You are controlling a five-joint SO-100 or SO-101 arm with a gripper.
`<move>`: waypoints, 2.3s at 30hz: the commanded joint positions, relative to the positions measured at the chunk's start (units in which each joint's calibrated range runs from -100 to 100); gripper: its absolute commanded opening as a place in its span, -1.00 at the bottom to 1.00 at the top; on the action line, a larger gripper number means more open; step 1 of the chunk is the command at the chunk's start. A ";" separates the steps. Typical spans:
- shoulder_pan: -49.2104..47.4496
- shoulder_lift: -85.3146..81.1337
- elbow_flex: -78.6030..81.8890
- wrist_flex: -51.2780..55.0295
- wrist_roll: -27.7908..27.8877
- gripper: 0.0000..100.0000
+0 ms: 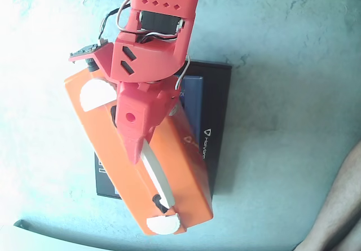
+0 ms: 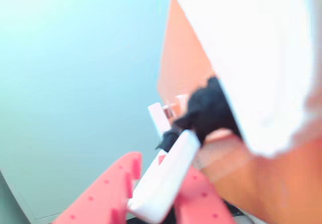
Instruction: Grab the white handle of the orange box
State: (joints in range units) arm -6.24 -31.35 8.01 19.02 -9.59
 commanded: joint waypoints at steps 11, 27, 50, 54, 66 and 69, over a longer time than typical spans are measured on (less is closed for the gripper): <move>-0.47 -25.80 50.70 4.17 -5.74 -0.97; -4.42 -54.90 88.00 4.42 -10.81 -0.97; -4.49 -60.81 91.28 23.20 -10.49 -0.97; -4.49 -60.81 91.28 23.29 -10.55 -0.97; -4.34 -60.81 91.28 23.12 -10.49 -0.97; -4.34 -60.81 91.19 23.12 -10.49 -0.97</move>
State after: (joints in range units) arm -10.26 -94.32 77.14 35.99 -20.25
